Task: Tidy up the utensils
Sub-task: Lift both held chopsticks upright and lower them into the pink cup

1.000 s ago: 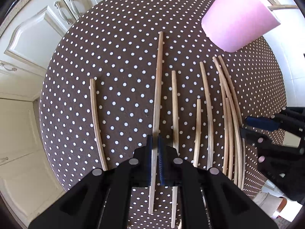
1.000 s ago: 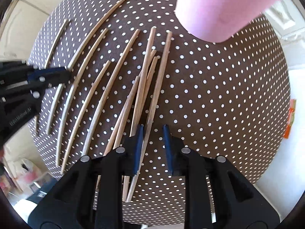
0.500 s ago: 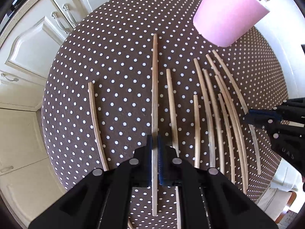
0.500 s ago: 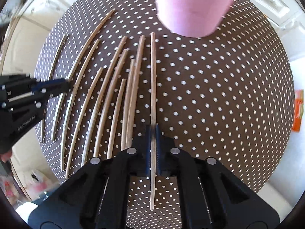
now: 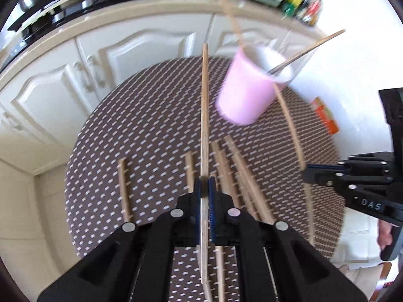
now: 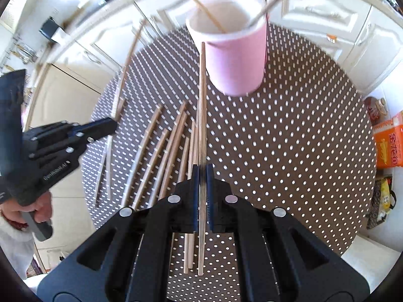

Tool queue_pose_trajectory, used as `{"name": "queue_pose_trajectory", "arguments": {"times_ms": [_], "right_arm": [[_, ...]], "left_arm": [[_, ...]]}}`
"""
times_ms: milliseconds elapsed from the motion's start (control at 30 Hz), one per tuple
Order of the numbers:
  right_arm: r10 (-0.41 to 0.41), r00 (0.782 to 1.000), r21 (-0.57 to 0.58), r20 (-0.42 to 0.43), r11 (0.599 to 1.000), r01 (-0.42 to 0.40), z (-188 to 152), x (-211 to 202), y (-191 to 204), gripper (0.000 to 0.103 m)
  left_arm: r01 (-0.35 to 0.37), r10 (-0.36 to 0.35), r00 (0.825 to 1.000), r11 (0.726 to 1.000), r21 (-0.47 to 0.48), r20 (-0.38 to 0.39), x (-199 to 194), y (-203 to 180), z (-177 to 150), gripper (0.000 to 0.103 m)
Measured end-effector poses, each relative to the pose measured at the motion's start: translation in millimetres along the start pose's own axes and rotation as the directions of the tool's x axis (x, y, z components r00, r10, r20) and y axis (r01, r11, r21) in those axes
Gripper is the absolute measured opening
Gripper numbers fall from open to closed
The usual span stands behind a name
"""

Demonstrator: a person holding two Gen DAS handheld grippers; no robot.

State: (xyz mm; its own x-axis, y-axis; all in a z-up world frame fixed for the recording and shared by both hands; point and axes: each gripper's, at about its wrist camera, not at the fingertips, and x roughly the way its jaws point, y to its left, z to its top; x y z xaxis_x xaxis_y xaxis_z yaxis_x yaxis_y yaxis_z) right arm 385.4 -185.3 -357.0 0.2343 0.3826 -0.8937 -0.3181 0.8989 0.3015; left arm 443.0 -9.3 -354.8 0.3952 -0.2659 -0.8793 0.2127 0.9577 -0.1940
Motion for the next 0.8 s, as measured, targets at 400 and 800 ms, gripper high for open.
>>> {"name": "queue_pose_trajectory", "arguments": {"times_ms": [400, 800], "right_arm": [[0.040, 0.955, -0.001, 0.294, 0.999, -0.041, 30, -85, -1, 0.006], [0.037, 0.842, -0.014, 0.538, 0.999, -0.035, 98, -108, -10, 0.006]], "left_arm": [[0.075, -0.081, 0.961, 0.997, 0.033, 0.266, -55, -30, 24, 0.006], [0.155, -0.138, 0.870, 0.988, 0.002, 0.474, -74, -57, 115, 0.006]]}}
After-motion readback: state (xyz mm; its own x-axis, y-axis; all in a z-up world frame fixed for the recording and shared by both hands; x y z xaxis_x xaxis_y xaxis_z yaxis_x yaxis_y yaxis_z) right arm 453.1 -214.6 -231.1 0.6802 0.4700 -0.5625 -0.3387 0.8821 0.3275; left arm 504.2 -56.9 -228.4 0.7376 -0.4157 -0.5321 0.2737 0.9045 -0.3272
